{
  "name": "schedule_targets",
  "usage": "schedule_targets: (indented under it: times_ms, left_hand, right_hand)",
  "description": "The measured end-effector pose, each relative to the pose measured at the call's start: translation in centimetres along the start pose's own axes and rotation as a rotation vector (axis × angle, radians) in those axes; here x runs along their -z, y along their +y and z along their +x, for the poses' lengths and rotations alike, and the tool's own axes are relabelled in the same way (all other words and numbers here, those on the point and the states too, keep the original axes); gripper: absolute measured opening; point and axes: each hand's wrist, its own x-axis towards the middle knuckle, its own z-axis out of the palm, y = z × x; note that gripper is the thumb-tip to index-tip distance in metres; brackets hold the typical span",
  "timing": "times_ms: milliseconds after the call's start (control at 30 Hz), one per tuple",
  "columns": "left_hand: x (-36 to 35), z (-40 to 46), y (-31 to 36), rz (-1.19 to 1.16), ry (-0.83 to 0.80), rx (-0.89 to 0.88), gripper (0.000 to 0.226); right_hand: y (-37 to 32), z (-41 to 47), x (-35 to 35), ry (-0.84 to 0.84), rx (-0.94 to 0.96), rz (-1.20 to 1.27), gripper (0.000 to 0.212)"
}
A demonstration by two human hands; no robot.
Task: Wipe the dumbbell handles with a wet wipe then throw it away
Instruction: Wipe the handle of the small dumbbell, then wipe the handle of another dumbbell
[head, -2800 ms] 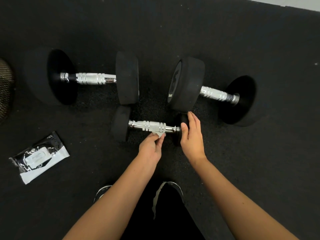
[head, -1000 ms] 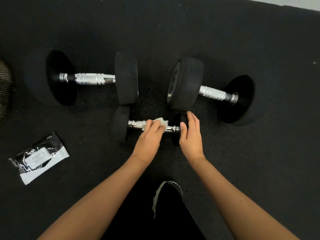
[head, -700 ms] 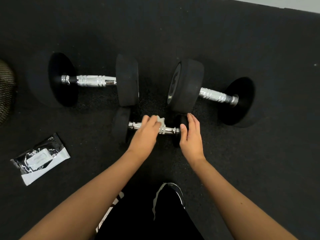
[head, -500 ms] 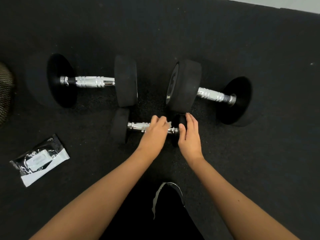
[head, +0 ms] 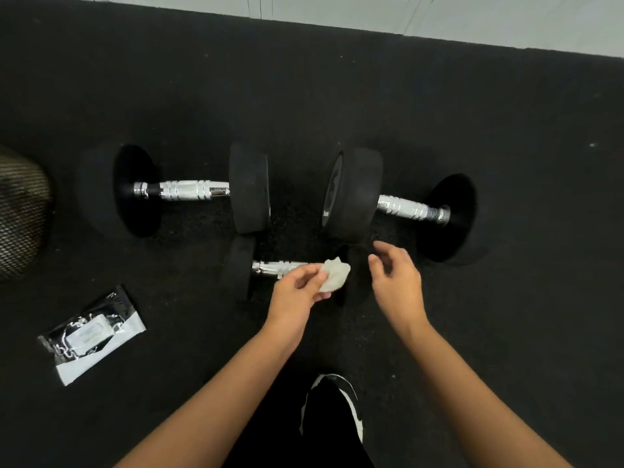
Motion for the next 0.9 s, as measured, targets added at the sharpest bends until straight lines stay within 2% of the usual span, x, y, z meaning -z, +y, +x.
schedule_targets:
  times_ms: [33, 133, 200, 267, 367, 433, 600, 667, 733, 767, 800, 833, 900]
  left_hand:
    - [-0.5, -0.3, 1.0, -0.118, -0.031, 0.052, 0.012]
    - [-1.9, -1.3, 3.5, -0.356, -0.149, 0.151, 0.019]
    - [-2.9, -1.7, 4.7, -0.41, -0.201, 0.18, 0.022]
    - [-3.9, -1.9, 5.6, -0.401, -0.221, 0.185, 0.02]
    - [-5.0, -2.2, 6.4, -0.307, -0.246, 0.147, 0.022]
    - [-5.6, -2.3, 7.0, -0.178, -0.242, 0.082, 0.027]
    - [-7.5, -0.5, 8.8, 0.39, -0.154, -0.21, 0.008]
    - [-8.6, 1.1, 9.7, 0.659, -0.086, -0.421, 0.007]
    - [-9.5, 2.9, 10.6, 0.983, 0.064, -0.78, 0.015]
    - [-9.9, 3.9, 11.1, 1.107, 0.115, -0.94, 0.019]
    - [-10.3, 5.2, 11.4, 1.206, 0.122, -1.02, 0.026]
    - [-10.7, 6.6, 11.6, 1.303, 0.096, -1.02, 0.033]
    - [-11.1, 9.3, 11.6, 1.462, 0.02, -0.873, 0.043]
  right_hand:
    - [-0.8, -0.3, 0.7, -0.028, -0.06, 0.097, 0.029]
    - [-2.8, -1.1, 3.0, -0.362, -0.259, 0.611, 0.027]
    - [-3.4, -1.0, 4.5, -0.458, -0.255, 0.809, 0.029]
    - [-3.7, -0.7, 5.6, -0.455, -0.207, 0.825, 0.029]
    - [-4.1, 0.0, 6.6, -0.367, -0.186, 0.764, 0.018]
    - [-4.1, 0.4, 7.0, -0.306, -0.194, 0.734, 0.011]
    - [-4.5, 2.0, 8.1, -0.325, -0.233, 0.798, 0.007]
    - [-4.8, 3.2, 8.9, -0.327, -0.253, 0.863, 0.008]
    - [-4.7, 5.2, 9.4, -0.253, -0.262, 0.858, 0.012]
    - [-4.5, 6.5, 9.5, -0.161, -0.246, 0.749, 0.011]
    - [-4.1, 7.8, 9.3, -0.045, -0.212, 0.564, 0.007]
    - [-3.6, 9.0, 8.9, 0.063, -0.17, 0.36, 0.004]
    - [-2.9, 10.9, 7.5, 0.203, -0.037, 0.043, 0.006]
